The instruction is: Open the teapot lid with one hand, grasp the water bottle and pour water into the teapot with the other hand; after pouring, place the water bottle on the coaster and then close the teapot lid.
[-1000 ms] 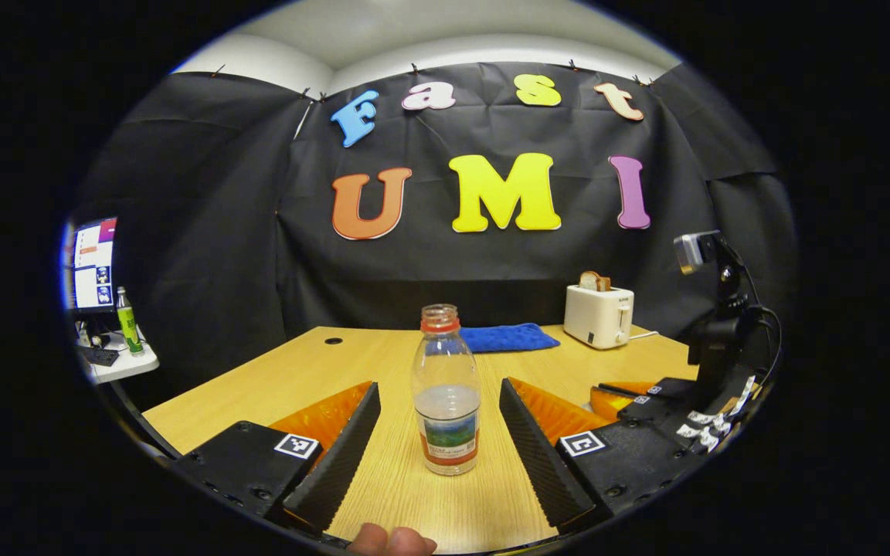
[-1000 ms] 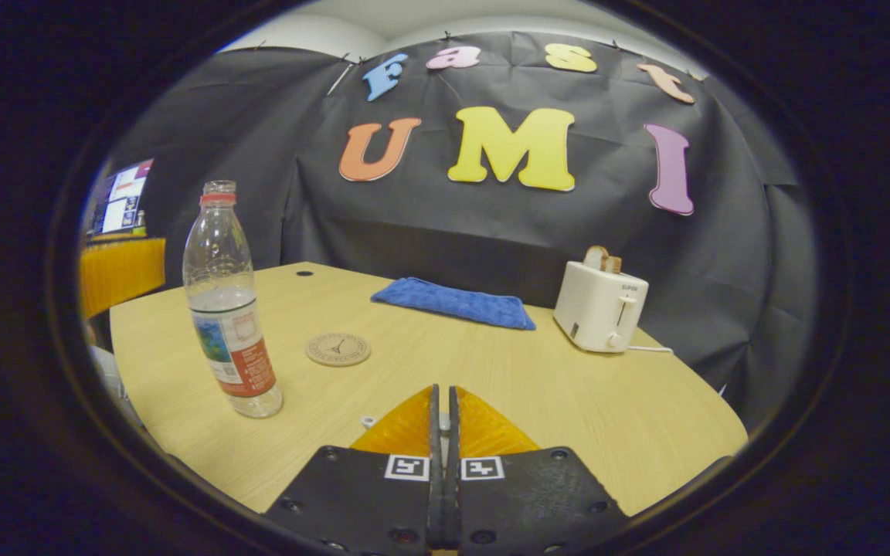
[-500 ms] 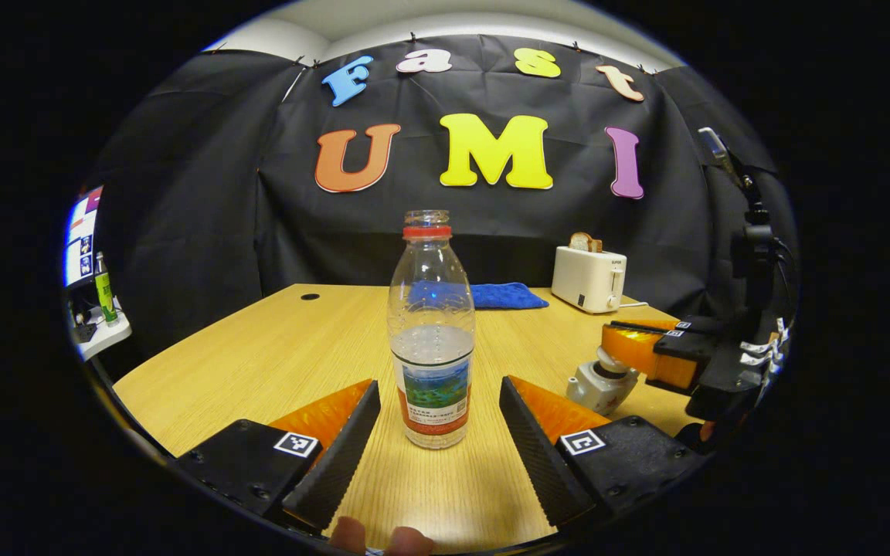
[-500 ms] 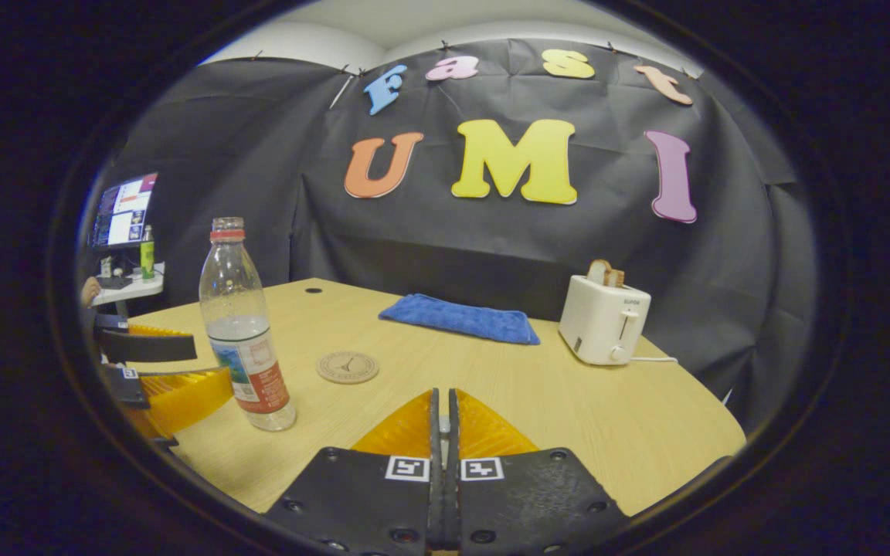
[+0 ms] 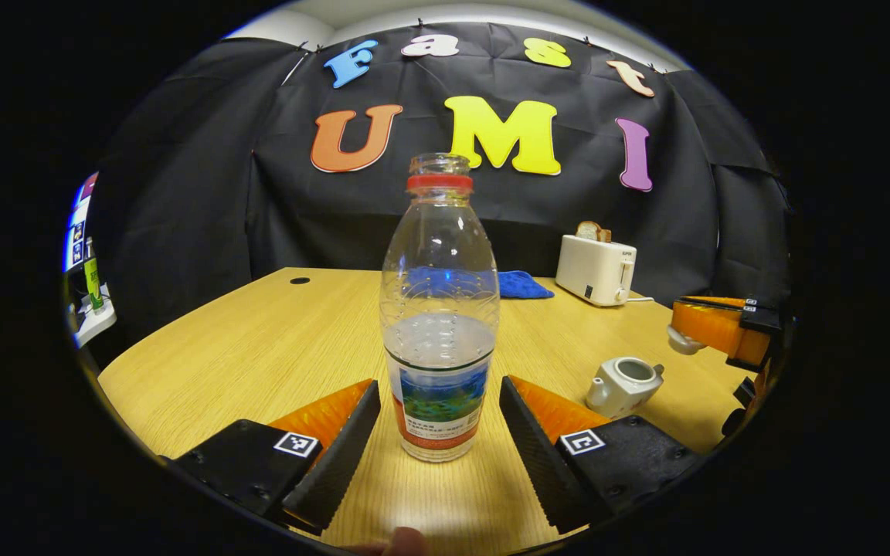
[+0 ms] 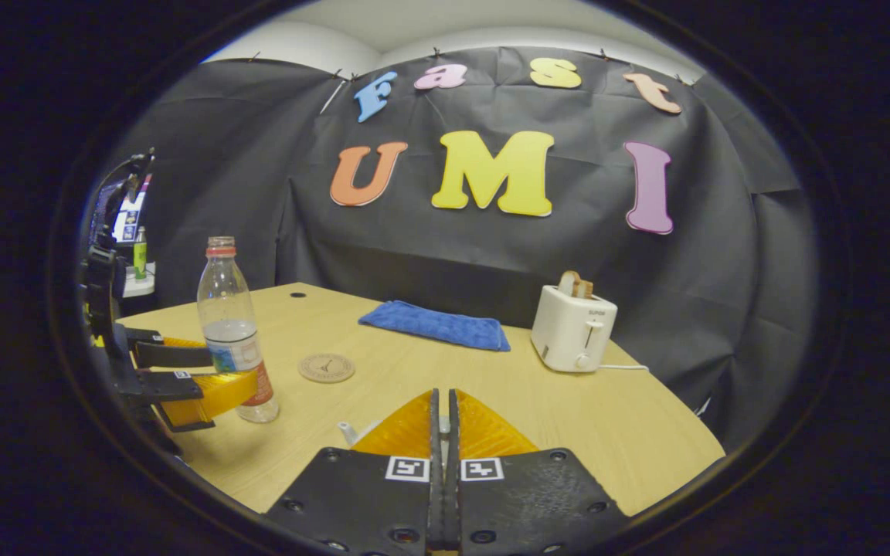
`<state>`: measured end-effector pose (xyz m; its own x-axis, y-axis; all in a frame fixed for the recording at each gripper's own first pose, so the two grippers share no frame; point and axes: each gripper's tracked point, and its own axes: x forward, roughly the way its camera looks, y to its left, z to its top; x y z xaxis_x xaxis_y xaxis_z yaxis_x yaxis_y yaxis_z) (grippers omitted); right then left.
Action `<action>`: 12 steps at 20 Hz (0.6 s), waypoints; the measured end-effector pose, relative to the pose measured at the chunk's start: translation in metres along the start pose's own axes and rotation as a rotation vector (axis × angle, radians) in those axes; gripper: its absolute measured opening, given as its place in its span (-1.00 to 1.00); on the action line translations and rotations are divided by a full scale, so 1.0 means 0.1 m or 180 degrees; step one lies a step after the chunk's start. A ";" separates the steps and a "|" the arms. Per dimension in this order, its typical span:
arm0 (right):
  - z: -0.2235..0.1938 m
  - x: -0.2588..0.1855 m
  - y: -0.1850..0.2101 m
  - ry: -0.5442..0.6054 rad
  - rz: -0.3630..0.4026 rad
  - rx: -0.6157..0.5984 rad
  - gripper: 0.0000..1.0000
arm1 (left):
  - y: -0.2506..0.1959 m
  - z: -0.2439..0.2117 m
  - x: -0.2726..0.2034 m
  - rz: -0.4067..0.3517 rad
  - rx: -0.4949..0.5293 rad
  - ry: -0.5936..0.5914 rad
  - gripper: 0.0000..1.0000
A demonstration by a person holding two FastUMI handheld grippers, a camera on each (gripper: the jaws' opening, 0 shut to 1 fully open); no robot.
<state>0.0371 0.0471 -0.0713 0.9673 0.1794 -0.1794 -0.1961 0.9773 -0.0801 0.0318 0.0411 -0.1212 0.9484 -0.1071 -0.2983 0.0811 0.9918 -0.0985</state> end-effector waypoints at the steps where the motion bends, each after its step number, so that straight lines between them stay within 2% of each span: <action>1: 0.02 -0.01 -0.03 -0.0010 -0.0011 0.0007 -0.99 | 0.00 -0.01 0.01 0.0003 -0.0010 0.0008 0.94; 6: -0.02 -0.07 -0.14 0.0038 0.0006 0.0102 -1.00 | 0.02 -0.01 0.02 0.0025 0.0101 -0.0001 0.71; 7: -0.03 -0.07 -0.16 0.0049 0.0004 0.0117 -0.99 | 0.01 0.00 0.01 0.0033 0.0151 0.0008 0.60; 11: -0.05 -0.11 -0.29 0.0051 0.0000 0.0189 -0.99 | 0.03 0.08 -0.05 0.0137 0.0588 0.0101 0.55; 12: -0.06 -0.13 -0.32 0.0049 -0.0005 0.0197 -0.99 | 0.05 0.14 -0.05 0.0182 0.0759 0.0092 0.42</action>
<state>0.0303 0.0125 -0.0720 0.9649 0.1764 -0.1945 -0.1837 0.9828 -0.0197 0.0313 0.0472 -0.1069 0.9447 -0.0491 -0.3243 0.1009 0.9843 0.1450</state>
